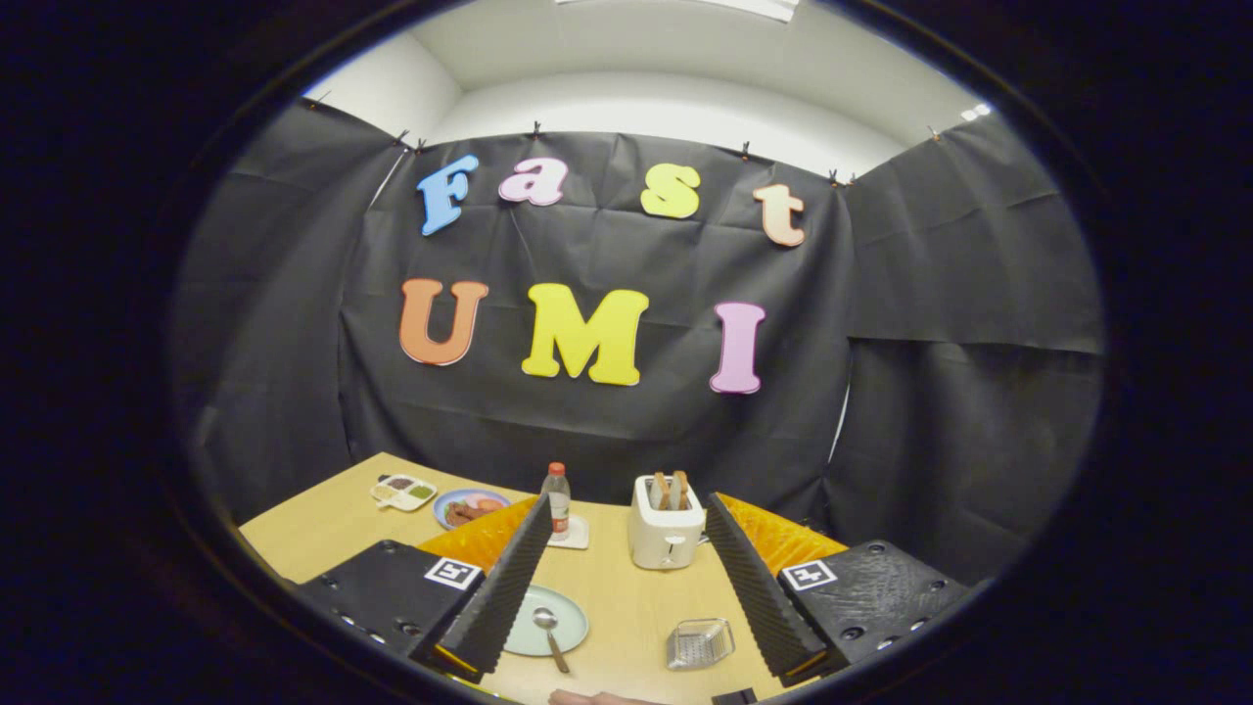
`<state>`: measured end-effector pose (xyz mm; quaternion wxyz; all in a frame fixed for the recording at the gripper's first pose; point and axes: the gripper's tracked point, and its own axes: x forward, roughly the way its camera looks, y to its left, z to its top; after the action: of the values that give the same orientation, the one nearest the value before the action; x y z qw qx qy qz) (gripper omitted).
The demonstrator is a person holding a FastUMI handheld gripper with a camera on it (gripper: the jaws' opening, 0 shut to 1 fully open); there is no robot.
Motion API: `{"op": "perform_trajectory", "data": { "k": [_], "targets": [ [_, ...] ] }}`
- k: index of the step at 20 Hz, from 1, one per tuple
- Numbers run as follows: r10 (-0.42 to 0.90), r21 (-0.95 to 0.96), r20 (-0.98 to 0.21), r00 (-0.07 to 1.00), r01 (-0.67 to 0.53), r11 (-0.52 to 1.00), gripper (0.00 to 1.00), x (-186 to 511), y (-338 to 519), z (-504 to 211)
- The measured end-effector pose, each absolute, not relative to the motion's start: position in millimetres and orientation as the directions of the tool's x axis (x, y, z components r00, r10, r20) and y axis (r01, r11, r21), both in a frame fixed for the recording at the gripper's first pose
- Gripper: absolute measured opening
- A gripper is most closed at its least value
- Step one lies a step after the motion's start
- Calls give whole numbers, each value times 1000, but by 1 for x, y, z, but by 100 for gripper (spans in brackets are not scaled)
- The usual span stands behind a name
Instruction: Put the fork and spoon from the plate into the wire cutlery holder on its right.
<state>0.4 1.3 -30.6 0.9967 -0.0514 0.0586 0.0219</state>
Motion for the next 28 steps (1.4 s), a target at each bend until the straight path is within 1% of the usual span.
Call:
{"op": "perform_trajectory", "data": {
  "k": [6,12,18,21,24,25,28],
  "targets": [
    [79,-107,-283,956,-114,988,95,31,23,-120],
    [128,-86,-509,851,-198,976,95,40,51,-223],
    [87,-150,-651,754,-239,959,95,53,71,-317],
    [89,-134,-713,695,-260,956,87,54,84,-348],
    [76,-121,-738,670,-242,963,81,63,87,-366],
    [70,-111,-743,666,-226,968,77,67,87,-369],
    [50,-78,-761,647,-167,983,61,74,89,-381]
  ]
}}
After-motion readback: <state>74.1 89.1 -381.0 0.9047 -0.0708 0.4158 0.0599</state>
